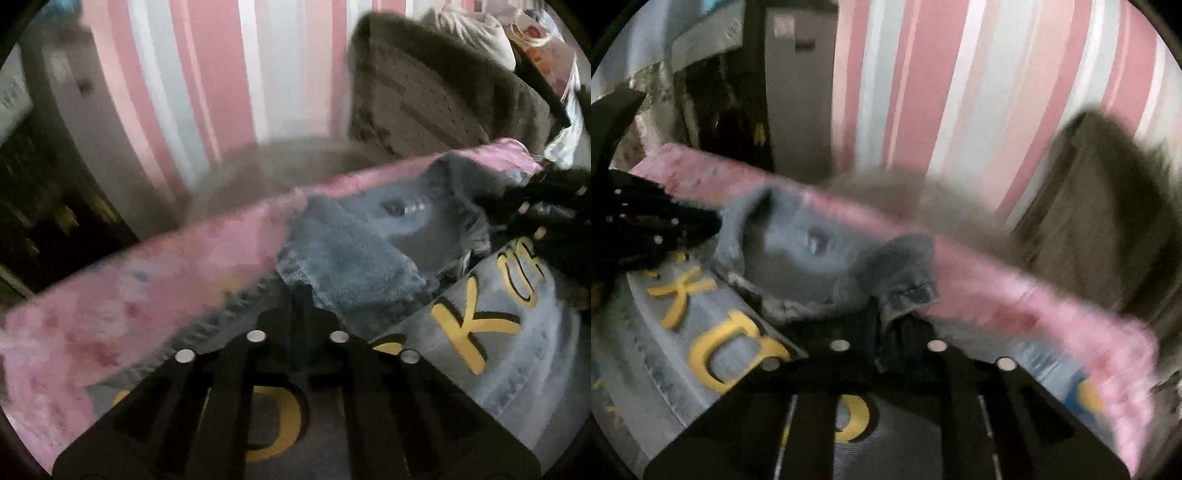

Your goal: Fold large clothes

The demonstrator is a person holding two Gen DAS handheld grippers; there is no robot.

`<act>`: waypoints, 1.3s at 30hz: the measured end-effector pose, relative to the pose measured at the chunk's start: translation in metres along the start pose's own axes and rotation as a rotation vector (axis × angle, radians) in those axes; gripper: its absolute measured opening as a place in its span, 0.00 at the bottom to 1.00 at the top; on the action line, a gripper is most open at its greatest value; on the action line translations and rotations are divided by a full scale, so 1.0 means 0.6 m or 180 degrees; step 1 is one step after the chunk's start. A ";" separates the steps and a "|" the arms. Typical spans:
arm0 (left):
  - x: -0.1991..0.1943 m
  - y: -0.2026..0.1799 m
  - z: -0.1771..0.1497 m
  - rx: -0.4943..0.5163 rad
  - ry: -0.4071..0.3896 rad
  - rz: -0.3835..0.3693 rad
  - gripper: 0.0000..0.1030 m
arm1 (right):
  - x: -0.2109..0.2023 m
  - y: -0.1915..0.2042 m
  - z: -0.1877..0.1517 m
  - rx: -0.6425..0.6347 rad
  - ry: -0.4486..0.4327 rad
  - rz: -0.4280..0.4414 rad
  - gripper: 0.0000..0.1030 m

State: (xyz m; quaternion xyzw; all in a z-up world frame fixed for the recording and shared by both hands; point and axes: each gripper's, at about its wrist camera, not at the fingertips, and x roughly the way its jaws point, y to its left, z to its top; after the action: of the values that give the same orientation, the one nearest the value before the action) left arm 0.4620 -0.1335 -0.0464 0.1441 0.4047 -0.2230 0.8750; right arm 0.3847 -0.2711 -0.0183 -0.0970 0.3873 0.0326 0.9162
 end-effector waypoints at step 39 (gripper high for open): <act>-0.275 -0.068 -0.216 -0.0213 -0.0284 0.0217 0.97 | -0.442 -0.181 -0.398 0.1021 0.0233 -0.0895 0.97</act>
State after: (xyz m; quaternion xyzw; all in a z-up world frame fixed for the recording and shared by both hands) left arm 0.2635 -0.0672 -0.0037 0.1184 0.3673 -0.1856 0.9037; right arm 0.0462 -0.4219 0.0256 -0.0041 0.4032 -0.1611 0.9008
